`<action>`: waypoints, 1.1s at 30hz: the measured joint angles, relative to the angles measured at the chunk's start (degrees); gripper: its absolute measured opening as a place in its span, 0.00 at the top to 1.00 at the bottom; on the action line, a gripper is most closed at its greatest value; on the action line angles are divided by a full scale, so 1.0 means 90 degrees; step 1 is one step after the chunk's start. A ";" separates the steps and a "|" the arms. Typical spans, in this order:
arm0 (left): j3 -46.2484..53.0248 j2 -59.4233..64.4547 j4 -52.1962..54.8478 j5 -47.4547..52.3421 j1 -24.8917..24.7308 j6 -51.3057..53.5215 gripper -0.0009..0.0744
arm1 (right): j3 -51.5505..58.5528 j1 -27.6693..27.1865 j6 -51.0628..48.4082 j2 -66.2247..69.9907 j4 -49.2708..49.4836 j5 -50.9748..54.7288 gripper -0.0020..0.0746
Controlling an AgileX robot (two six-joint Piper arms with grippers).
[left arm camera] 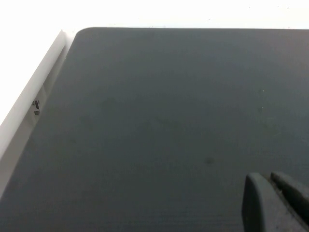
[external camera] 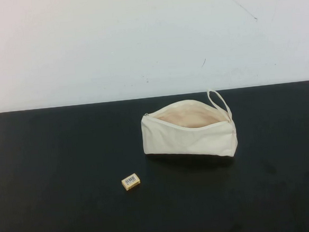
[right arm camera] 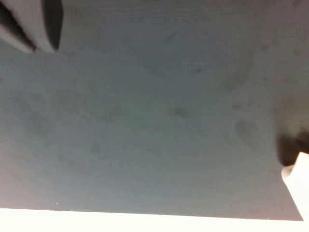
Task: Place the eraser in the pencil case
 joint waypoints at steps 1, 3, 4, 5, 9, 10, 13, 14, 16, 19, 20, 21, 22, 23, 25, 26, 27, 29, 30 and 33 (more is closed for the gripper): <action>0.0000 0.0000 0.0000 0.0000 0.0000 0.0000 0.99 | 0.0000 0.0000 0.0000 0.0000 0.0000 0.0000 0.97; 0.0000 0.0000 0.0000 0.0000 0.0000 0.0000 0.99 | 0.0000 0.0000 0.0000 0.0000 0.0000 0.0000 0.97; 0.0000 0.0000 0.0000 0.0000 0.0000 0.0000 0.99 | 0.0000 0.0000 0.0000 0.0000 0.0000 0.0000 0.97; 0.0000 0.0000 0.0000 0.0000 0.0000 0.0000 0.99 | 0.0000 0.0000 0.0000 0.0000 0.0000 0.0000 0.97; 0.0000 0.0000 0.0000 0.0000 0.0000 0.0000 0.99 | 0.0000 0.0000 0.0000 0.0000 0.0000 0.0000 0.97; 0.0000 0.0000 0.0000 0.0000 0.0000 0.0000 0.99 | 0.0000 0.0000 0.0000 0.0000 0.0000 0.0000 0.97; 0.0000 0.0000 0.0000 0.0000 0.0000 0.0000 0.99 | 0.0000 0.0000 0.0000 0.0000 0.0000 0.0000 0.97; 0.0000 0.0000 0.0000 0.0000 0.0000 0.0000 0.99 | 0.0000 0.0000 0.0000 0.0000 0.0000 0.0000 0.97; 0.0000 0.0000 0.0000 0.0000 0.0000 0.0000 0.99 | 0.0000 0.0000 0.0000 0.0000 0.0000 0.0000 0.97; 0.0000 0.0000 0.0000 0.0000 0.0000 0.0000 0.99 | 0.0000 0.0000 0.0000 0.0000 0.0000 0.0000 0.97; 0.0000 0.0000 0.0000 0.0000 0.0000 0.0000 0.99 | 0.0000 0.0000 0.0000 0.0000 0.0000 0.0000 0.97; 0.0000 0.0000 0.0000 0.0000 0.0000 0.0000 0.99 | 0.0000 0.0000 0.0000 0.0000 0.0000 0.0000 0.97; 0.0000 0.0000 0.0000 0.0000 0.0000 0.0000 0.99 | 0.0000 0.0000 0.0000 0.0000 0.0000 0.0000 0.97; 0.0000 0.0000 0.0000 0.0000 0.0000 0.0000 0.99 | 0.0000 0.0000 0.0000 0.0000 0.0000 0.0000 0.97; 0.0000 0.0000 0.0000 0.0000 0.0000 0.0000 0.99 | 0.0000 0.0000 0.0000 0.0000 0.0000 0.0000 0.97; 0.0000 0.0000 0.0000 0.0000 0.0000 0.0000 0.99 | 0.0000 0.0000 0.0000 0.0000 0.0000 0.0000 0.97; 0.0000 0.0000 0.0000 0.0000 0.0000 0.0000 0.99 | 0.0000 0.0000 0.0000 0.0000 0.0000 0.0000 0.97; 0.0000 0.0000 0.0000 0.0000 0.0000 0.0000 0.99 | 0.0000 0.0000 0.0000 0.0000 0.0000 0.0000 0.97; 0.0000 0.0000 0.0000 0.0000 0.0000 0.0000 0.99 | 0.0000 0.0000 0.0000 0.0000 0.0000 0.0000 0.97; 0.0000 0.0000 0.0101 0.0000 0.0000 0.0012 0.99 | 0.0000 0.0000 0.0000 0.0000 0.0000 0.0000 0.97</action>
